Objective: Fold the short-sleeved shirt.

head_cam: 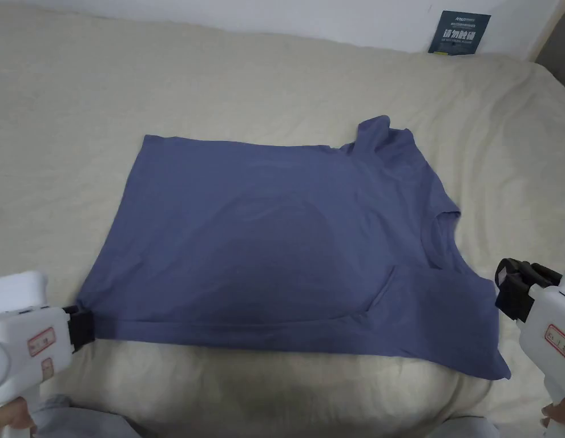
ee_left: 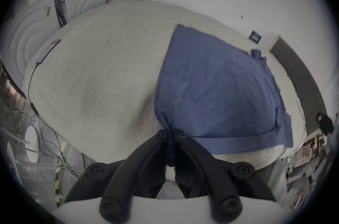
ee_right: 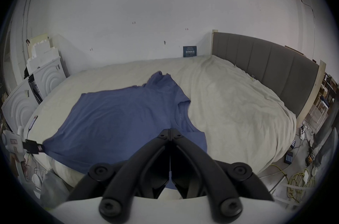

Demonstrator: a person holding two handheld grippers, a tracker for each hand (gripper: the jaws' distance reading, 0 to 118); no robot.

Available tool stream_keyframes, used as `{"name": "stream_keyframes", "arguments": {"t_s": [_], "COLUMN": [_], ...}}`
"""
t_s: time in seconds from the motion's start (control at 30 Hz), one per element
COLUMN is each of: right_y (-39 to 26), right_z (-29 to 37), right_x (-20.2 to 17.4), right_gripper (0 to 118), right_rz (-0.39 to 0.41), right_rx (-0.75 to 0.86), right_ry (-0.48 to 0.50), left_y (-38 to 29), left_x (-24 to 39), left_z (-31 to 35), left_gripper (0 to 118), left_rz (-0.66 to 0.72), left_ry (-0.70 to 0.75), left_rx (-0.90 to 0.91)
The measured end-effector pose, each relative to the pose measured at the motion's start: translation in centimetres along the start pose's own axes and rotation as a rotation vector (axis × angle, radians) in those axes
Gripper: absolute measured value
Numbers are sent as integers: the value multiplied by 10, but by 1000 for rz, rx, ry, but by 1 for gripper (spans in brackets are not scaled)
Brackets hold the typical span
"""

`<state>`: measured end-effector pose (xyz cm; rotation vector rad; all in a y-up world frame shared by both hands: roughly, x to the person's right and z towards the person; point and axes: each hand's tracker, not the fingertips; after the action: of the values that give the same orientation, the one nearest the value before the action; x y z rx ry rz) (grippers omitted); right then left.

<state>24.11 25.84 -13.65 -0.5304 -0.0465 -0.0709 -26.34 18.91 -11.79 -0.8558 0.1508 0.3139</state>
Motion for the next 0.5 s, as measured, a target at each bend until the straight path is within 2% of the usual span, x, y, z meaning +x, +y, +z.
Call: {"name": "stream_keyframes", "arguments": {"t_s": [0.03,0.07,0.13,0.17,0.4,0.5], "right_y": [0,0,-3,-5,-46,-69], "right_z": [-1,-4,-11,-16,-49,-60], "right_x": [5,10,22,27,56,56], "right_gripper": [6,29,95,114,114,113], "right_rz": [-7,-14,-33,-34,-59,-29], "right_rx": [-17,-39,-111,-161,-419,-479], "right_ry": [-5,-5,5,11,-2,-20], "left_y": [3,4,7,8,10,9], "left_x": [1,1,4,6,14,16], "left_z": [4,8,14,14,13,11], "left_gripper": [6,6,6,6,6,6], "left_rz": [10,15,16,15,9,5], "left_ry": [0,0,-6,-5,-5,5], "left_rx": [27,43,58,67,77,70]}}
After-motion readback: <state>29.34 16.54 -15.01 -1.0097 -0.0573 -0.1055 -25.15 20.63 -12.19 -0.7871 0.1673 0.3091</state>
